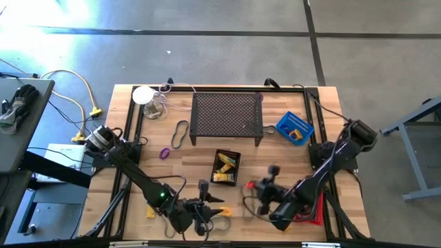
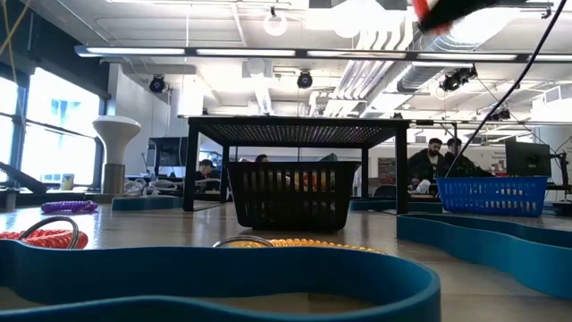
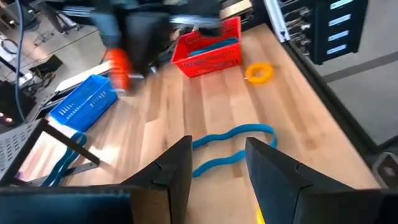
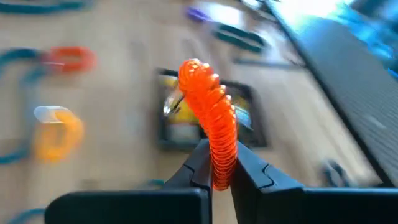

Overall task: Pick & Place Office Desk Supplies
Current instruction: Put the orange spring keychain into the blue bin

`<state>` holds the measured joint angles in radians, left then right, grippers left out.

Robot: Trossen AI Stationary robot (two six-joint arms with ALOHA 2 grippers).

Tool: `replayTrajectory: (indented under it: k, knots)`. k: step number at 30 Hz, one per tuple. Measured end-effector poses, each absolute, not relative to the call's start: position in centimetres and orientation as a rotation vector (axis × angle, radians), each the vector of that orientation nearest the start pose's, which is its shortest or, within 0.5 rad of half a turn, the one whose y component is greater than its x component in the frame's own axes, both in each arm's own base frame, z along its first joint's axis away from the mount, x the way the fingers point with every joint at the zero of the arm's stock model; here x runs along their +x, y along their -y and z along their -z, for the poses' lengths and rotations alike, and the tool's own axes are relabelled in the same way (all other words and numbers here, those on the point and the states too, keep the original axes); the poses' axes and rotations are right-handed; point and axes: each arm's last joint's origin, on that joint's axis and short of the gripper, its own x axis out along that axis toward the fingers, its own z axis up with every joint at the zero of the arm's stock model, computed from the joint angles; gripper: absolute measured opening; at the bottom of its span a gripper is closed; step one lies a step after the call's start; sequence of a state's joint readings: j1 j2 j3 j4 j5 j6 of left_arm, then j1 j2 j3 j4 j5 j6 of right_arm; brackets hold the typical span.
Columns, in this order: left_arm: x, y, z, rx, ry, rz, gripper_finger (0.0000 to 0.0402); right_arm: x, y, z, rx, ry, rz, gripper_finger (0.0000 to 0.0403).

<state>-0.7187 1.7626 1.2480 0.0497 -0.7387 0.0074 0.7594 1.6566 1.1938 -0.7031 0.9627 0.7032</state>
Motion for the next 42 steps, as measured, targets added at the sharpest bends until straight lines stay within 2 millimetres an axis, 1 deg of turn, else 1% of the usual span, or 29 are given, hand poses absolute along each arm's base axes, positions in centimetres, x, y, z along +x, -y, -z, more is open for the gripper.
replayTrajectory:
  k: [3, 6, 10, 14, 16, 17, 19, 21, 23, 24, 26, 27, 30, 34, 37, 42]
  knots:
    - [30.4, 24.9, -25.4, 0.319, -0.344, 0.002, 0.0142, 24.1, -18.8, -23.6, -0.133, -0.618, 0.565, 0.0017]
    - [29.9, 25.5, -25.4, 0.324, -0.344, 0.02, 0.0142, 23.9, -17.1, -23.6, -0.075, -0.624, 0.682, 0.0017]
    - [29.5, 26.0, -25.4, 0.347, -0.343, 0.041, 0.0142, 23.7, -13.9, -23.8, -0.033, -0.718, 0.856, 0.0017]
    - [29.1, 26.4, -25.3, 0.355, -0.345, 0.055, 0.0142, 22.6, -10.3, -24.2, -0.016, -0.863, 1.106, 0.0017]
    - [28.9, 26.5, -25.2, 0.365, -0.354, 0.06, 0.0142, 22.7, -9.1, -24.1, 0.038, -0.891, 1.189, 0.0017]
    - [28.9, 26.5, -25.2, 0.367, -0.356, 0.063, 0.0142, 22.8, -8.4, -24.1, 0.04, -0.915, 1.186, 0.0017]
    - [28.8, 26.6, -25.2, 0.367, -0.357, 0.073, 0.0142, 22.7, -7.1, -24.7, 0.08, -0.945, 1.199, 0.0017]
    - [28.8, 26.7, -25.2, 0.363, -0.362, 0.095, 0.0142, 22.7, -5.6, -25.0, 0.085, -0.966, 1.262, 0.0017]
    - [28.8, 26.7, -25.1, 0.348, -0.37, 0.114, 0.0142, 22.6, -4.1, -24.8, 0.127, -0.974, 1.317, 0.0017]
    - [28.7, 26.7, -25.1, 0.346, -0.374, 0.126, 0.0142, 22.4, -3.3, -24.7, 0.136, -0.993, 1.326, 0.0017]
    - [28.7, 26.7, -25.0, 0.355, -0.391, 0.142, 0.0142, 21.8, -1.7, -25.2, 0.166, -1.017, 1.358, 0.0017]
    - [28.6, 26.7, -24.9, 0.359, -0.397, 0.143, 0.0142, 21.2, -0.9, -25.3, 0.184, -1.056, 1.383, 0.0017]
    - [28.6, 26.6, -24.8, 0.357, -0.411, 0.141, 0.0142, 20.0, 0.9, -24.5, 0.247, -1.111, 1.439, 0.0017]
    - [28.8, 26.3, -24.7, 0.344, -0.422, 0.128, 0.0142, 17.8, 2.6, -23.6, 0.337, -1.186, 1.486, 0.0017]
    - [28.8, 26.3, -24.7, 0.343, -0.423, 0.125, 0.0142, 17.3, 3.5, -22.0, 0.426, -1.237, 1.453, 0.0017]
    - [29.0, 26.1, -24.7, 0.34, -0.423, 0.12, 0.0142, 17.2, 4.9, -19.5, 0.474, -1.269, 1.385, 0.0019]
